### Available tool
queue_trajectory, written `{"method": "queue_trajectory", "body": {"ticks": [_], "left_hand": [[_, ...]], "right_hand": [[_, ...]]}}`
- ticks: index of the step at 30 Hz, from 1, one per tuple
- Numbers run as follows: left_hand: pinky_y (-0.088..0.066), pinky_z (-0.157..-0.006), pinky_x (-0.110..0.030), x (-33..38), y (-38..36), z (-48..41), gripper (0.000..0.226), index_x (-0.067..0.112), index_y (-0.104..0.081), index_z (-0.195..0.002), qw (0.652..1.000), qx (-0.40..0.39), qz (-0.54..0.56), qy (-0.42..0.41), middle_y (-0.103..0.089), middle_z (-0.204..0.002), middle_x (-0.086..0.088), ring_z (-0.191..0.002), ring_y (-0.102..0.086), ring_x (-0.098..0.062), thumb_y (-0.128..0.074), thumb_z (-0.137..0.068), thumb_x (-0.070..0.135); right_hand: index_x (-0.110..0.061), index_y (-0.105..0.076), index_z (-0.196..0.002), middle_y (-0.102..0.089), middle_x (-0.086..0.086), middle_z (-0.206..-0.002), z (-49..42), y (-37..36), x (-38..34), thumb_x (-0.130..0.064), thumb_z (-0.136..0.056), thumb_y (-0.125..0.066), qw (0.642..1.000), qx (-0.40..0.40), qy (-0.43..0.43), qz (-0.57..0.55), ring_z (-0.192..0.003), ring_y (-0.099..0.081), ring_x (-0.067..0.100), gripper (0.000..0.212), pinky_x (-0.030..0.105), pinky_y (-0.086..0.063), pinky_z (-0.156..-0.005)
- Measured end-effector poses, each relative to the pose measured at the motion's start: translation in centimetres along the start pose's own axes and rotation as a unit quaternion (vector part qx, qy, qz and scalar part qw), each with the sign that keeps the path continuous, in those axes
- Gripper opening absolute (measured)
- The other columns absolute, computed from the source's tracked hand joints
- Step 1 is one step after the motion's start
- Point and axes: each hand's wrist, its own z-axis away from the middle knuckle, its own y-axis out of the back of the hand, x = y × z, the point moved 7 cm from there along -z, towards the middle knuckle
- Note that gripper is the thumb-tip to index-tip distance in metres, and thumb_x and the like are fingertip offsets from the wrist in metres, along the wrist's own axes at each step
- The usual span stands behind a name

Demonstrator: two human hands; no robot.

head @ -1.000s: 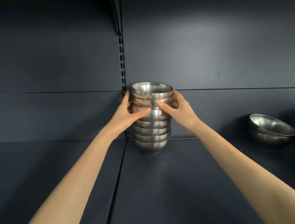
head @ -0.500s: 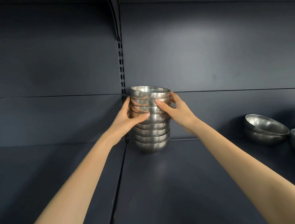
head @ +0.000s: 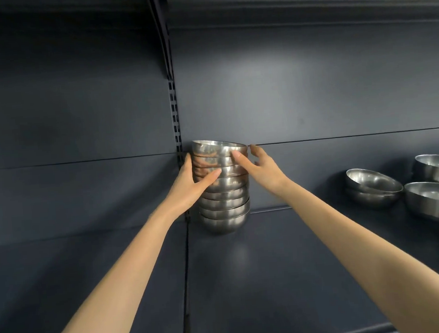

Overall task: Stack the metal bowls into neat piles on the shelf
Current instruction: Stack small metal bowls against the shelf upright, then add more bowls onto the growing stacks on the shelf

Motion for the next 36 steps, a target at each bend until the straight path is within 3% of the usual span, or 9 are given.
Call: {"method": "queue_trajectory", "body": {"ticks": [1,4,6,8,13,15,21,28,36], "left_hand": [[-0.027,-0.117,-0.039,0.0,0.0,0.3,0.112,0.026,-0.014,-0.153,1.000,-0.011,-0.027,0.010,-0.034,-0.153,0.007,-0.139,-0.033,-0.011,-0.056,-0.066,0.083],[-0.014,-0.118,-0.035,0.3,0.2,1.8,0.098,0.017,0.002,-0.155,0.990,-0.032,-0.132,0.022,-0.003,-0.162,0.003,-0.148,-0.010,-0.014,-0.041,-0.085,0.071],[-0.013,-0.118,-0.038,0.3,0.3,3.0,0.091,0.016,0.002,-0.155,0.972,-0.040,-0.229,0.018,0.003,-0.162,0.003,-0.149,-0.006,-0.016,-0.031,-0.089,0.069],[-0.014,-0.119,-0.043,-0.1,0.6,4.0,0.088,0.018,-0.003,-0.155,0.948,-0.047,-0.314,0.020,0.003,-0.162,0.003,-0.149,-0.005,-0.020,-0.025,-0.088,0.071],[-0.011,-0.120,-0.046,0.0,0.9,6.8,0.084,0.023,-0.012,-0.154,0.898,-0.031,-0.439,-0.010,-0.005,-0.162,0.002,-0.148,-0.009,-0.022,-0.019,-0.087,0.072],[-0.010,-0.120,-0.045,0.7,0.4,7.8,0.080,0.024,-0.013,-0.154,0.883,-0.022,-0.468,-0.022,-0.008,-0.161,0.002,-0.148,-0.010,-0.022,-0.021,-0.089,0.070],[-0.005,-0.120,-0.044,3.4,-3.3,10.3,0.079,0.027,-0.010,-0.154,0.878,-0.026,-0.477,-0.023,-0.007,-0.162,0.004,-0.148,-0.004,-0.021,-0.022,-0.089,0.071],[-0.006,-0.120,-0.043,7.3,-9.8,13.7,0.080,0.028,-0.012,-0.154,0.890,-0.041,-0.453,-0.017,-0.011,-0.161,0.006,-0.148,-0.007,-0.020,-0.020,-0.087,0.072],[-0.013,-0.119,-0.041,12.7,-17.3,17.2,0.077,0.025,-0.014,-0.154,0.912,-0.057,-0.404,-0.037,-0.016,-0.160,0.004,-0.147,-0.013,-0.020,-0.023,-0.091,0.068]], "right_hand": [[-0.015,-0.022,-0.153,-0.027,0.000,-0.157,0.6,0.6,-0.3,-0.059,-0.088,-0.056,1.000,-0.002,0.008,0.030,-0.144,-0.027,0.018,0.085,0.031,-0.024,-0.116],[-0.014,-0.009,-0.155,-0.012,0.002,-0.162,2.5,2.3,0.1,-0.058,-0.092,-0.048,0.984,-0.021,0.015,0.174,-0.149,-0.013,0.016,0.087,0.034,-0.013,-0.119],[-0.016,-0.005,-0.156,-0.008,0.001,-0.163,3.8,3.4,1.0,-0.064,-0.091,-0.043,0.958,-0.041,-0.008,0.283,-0.150,-0.006,0.018,0.089,0.048,-0.010,-0.121],[-0.018,-0.008,-0.155,-0.007,-0.001,-0.163,5.2,4.5,2.0,-0.068,-0.090,-0.038,0.923,-0.062,-0.031,0.378,-0.150,-0.001,0.020,0.088,0.053,-0.006,-0.120],[-0.019,-0.034,-0.147,-0.032,-0.003,-0.154,8.4,7.6,1.8,-0.070,-0.089,-0.040,0.876,-0.017,0.026,0.481,-0.140,-0.031,0.022,0.077,0.049,-0.018,-0.117],[-0.021,-0.034,-0.146,-0.032,-0.003,-0.154,9.7,8.4,1.9,-0.070,-0.088,-0.040,0.863,-0.013,0.039,0.503,-0.141,-0.030,0.022,0.077,0.048,-0.016,-0.118],[-0.026,-0.005,-0.156,0.004,-0.003,-0.164,13.4,10.9,4.0,-0.076,-0.086,-0.034,0.854,-0.083,-0.011,0.513,-0.150,0.006,0.023,0.091,0.051,0.001,-0.118],[-0.022,-0.024,-0.153,-0.016,-0.003,-0.161,19.2,16.3,4.4,-0.071,-0.089,-0.037,0.857,-0.051,0.022,0.512,-0.150,-0.009,0.020,0.082,0.050,-0.006,-0.120],[-0.023,-0.026,-0.152,-0.018,-0.005,-0.160,24.4,24.0,4.3,-0.068,-0.090,-0.039,0.856,-0.006,0.042,0.515,-0.149,-0.007,0.019,0.077,0.049,-0.004,-0.120]]}}
